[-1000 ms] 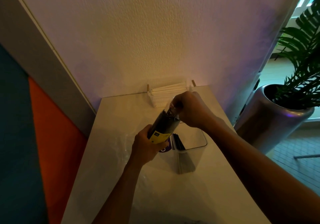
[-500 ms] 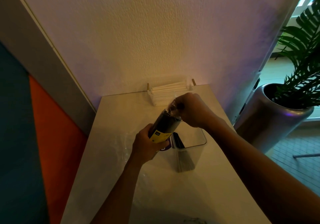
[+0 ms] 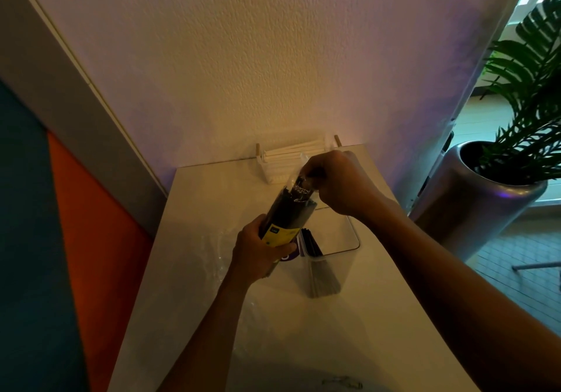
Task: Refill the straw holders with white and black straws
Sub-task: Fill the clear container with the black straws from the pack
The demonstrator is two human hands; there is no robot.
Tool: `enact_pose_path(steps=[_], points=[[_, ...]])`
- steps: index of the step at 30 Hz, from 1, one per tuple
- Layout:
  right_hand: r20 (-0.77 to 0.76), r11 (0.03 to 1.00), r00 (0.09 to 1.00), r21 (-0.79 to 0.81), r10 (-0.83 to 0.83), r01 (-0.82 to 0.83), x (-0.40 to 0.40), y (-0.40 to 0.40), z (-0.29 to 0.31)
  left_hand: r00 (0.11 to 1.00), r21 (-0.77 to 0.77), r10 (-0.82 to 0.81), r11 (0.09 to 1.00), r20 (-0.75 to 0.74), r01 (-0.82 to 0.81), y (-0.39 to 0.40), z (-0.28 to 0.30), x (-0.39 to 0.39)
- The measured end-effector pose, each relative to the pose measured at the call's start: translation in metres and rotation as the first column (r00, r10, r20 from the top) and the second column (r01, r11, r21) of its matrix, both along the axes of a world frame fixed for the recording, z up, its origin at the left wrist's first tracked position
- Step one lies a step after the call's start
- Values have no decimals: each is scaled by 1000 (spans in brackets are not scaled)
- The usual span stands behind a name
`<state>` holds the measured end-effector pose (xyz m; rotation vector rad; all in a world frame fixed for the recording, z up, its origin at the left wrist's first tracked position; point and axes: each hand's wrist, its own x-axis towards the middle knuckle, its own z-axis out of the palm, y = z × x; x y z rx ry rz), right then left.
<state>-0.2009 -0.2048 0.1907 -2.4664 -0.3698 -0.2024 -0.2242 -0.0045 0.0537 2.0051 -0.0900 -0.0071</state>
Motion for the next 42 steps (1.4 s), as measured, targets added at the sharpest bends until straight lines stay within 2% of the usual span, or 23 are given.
enact_pose_path(steps=[7, 14, 19, 29, 38, 42], points=[[-98, 997, 992, -20, 78, -80, 1, 0, -1, 1000, 12, -12, 1000, 1, 12, -3, 5, -1], [19, 984, 995, -148, 100, -96, 0, -1, 3, 1000, 17, -17, 1000, 12, 17, -3, 6, -3], [22, 995, 997, -73, 76, -74, 0, -2, 11, 1000, 17, -12, 1000, 9, 12, 0, 4, -2], [-68, 998, 997, -45, 44, -47, 1, -8, 6, 1000, -27, -9, 1000, -20, 8, -4, 2, 2], [-57, 999, 998, -38, 16, -18, 3, -6, 6, 1000, -49, -11, 999, -9, 10, -5, -4, 0], [-86, 999, 996, 37, 1, 2, 5, -5, 9, 1000, -80, -12, 997, -17, 11, -3, -6, 1]])
